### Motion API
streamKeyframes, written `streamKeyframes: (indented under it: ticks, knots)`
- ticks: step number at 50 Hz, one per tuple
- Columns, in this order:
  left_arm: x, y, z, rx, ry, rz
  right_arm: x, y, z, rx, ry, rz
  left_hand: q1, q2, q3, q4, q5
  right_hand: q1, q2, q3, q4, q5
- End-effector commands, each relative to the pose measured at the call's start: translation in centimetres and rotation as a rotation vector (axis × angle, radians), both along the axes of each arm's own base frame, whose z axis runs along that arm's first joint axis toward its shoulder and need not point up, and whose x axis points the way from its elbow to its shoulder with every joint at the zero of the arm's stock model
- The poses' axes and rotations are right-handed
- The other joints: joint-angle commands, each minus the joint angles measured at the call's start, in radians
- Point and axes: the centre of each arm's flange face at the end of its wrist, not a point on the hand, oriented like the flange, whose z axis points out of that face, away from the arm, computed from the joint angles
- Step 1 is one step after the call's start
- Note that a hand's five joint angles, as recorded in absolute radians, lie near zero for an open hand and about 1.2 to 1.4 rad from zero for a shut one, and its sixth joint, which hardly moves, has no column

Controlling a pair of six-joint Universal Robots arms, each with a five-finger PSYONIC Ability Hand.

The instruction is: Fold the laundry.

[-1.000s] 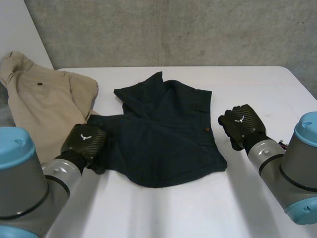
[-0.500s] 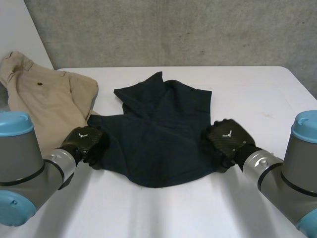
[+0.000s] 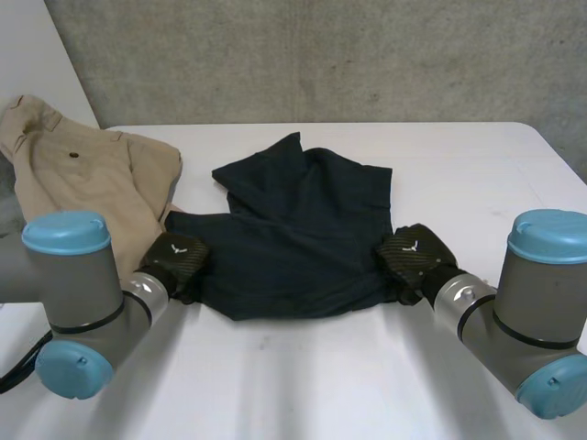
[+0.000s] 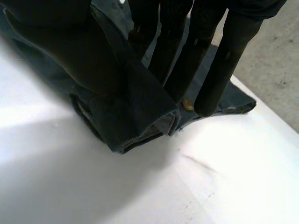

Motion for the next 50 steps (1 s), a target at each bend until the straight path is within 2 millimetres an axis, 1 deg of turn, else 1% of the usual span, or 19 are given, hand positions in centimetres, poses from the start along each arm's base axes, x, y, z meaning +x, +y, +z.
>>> streamKeyframes:
  ticks: [1,3,4,7,8,11,12,16,21,26,31,35,37,38,39,40,44,47,50]
  knots:
    - [0.3,1.1,4.0,-0.101,0.01,0.03,-0.2,0.6,2.8,-0.061,-0.008,0.001,0.242,0.205,0.213,0.203,0.237,0.318,0.24,0.223,0.203,0.217]
    - [0.3,1.7,6.0,-0.148,0.033,0.031,-0.3,0.7,4.1,-0.086,-0.003,-0.001,0.242,0.205,0.213,0.203,0.237,0.318,0.24,0.223,0.203,0.217]
    - [0.2,2.5,8.3,-0.199,0.061,0.026,-0.4,0.8,4.8,-0.101,0.0,-0.003,0.242,0.205,0.213,0.203,0.237,0.318,0.24,0.223,0.203,0.217]
    - [0.4,3.9,12.3,-0.279,0.11,0.026,-1.0,0.8,8.9,-0.196,0.023,-0.028,0.242,0.205,0.213,0.203,0.237,0.318,0.24,0.223,0.203,0.217]
    - [0.7,5.0,15.3,-0.341,0.14,0.027,-1.4,0.7,11.7,-0.263,0.028,-0.048,0.242,0.205,0.213,0.203,0.237,0.318,0.24,0.223,0.203,0.217]
    - [1.4,6.7,19.7,-0.437,0.184,0.031,-2.0,0.8,16.3,-0.367,0.02,-0.077,0.242,0.205,0.213,0.203,0.237,0.318,0.24,0.223,0.203,0.217]
    - [1.9,7.9,22.5,-0.494,0.208,0.034,-2.4,1.1,19.3,-0.428,0.011,-0.094,0.242,0.205,0.213,0.203,0.237,0.318,0.24,0.223,0.203,0.217]
    - [3.1,10.3,27.2,-0.554,0.232,0.053,-3.2,1.8,24.1,-0.478,0.018,-0.119,0.242,0.205,0.213,0.203,0.237,0.318,0.24,0.223,0.203,0.217]
    - [3.3,10.2,27.5,-0.44,0.149,0.069,-3.0,1.3,24.9,-0.409,0.086,-0.097,0.242,0.205,0.213,0.203,0.237,0.318,0.24,0.223,0.203,0.217]
    - [2.4,8.0,24.7,-0.27,0.045,0.055,-2.0,0.1,21.8,-0.294,0.194,-0.042,0.242,0.205,0.213,0.203,0.237,0.318,0.24,0.223,0.203,0.217]
    - [0.1,3.5,20.5,-0.172,-0.01,0.04,-0.6,-3.1,16.5,-0.184,0.24,-0.045,0.242,0.205,0.213,0.203,0.237,0.318,0.24,0.223,0.203,0.217]
    - [-1.8,-1.4,19.4,-0.257,0.014,0.053,0.7,-6.1,14.3,-0.212,0.216,-0.096,0.242,0.205,0.213,0.203,0.237,0.318,0.24,0.223,0.203,0.217]
    - [-2.4,-3.2,19.7,-0.315,0.039,0.057,1.3,-7.2,14.5,-0.261,0.189,-0.119,0.242,0.205,0.213,0.203,0.237,0.318,0.24,0.223,0.203,0.217]
    - [-2.9,-5.3,22.3,-0.472,0.098,0.063,2.1,-8.4,15.4,-0.341,0.135,-0.155,0.242,0.205,0.213,0.203,0.237,0.318,0.24,0.223,0.203,0.217]
    - [-3.2,-5.9,23.6,-0.54,0.13,0.059,2.6,-9.7,17.5,-0.452,0.053,-0.198,0.242,0.205,0.213,0.203,0.237,0.318,0.24,0.223,0.203,0.217]
    - [-3.3,-6.2,24.8,-0.599,0.155,0.055,2.8,-10.2,18.5,-0.504,0.01,-0.216,0.242,0.205,0.213,0.203,0.237,0.318,0.24,0.223,0.203,0.217]
    - [-3.4,-6.4,33.1,-1.027,0.341,0.046,3.2,-11.4,26.3,-0.877,-0.329,-0.259,0.242,0.205,0.213,0.203,0.237,0.318,0.24,0.223,0.203,0.217]
    - [-2.7,-5.2,36.5,-1.186,0.431,0.077,2.8,-11.1,29.6,-1.05,-0.464,-0.247,0.242,0.205,0.213,0.203,0.237,0.318,0.24,0.223,0.203,0.217]
    - [-2.6,-4.5,37.1,-1.21,0.45,0.063,2.8,-10.7,30.9,-1.16,-0.515,-0.226,0.242,0.205,0.213,0.203,0.237,0.318,0.24,0.223,0.203,0.217]
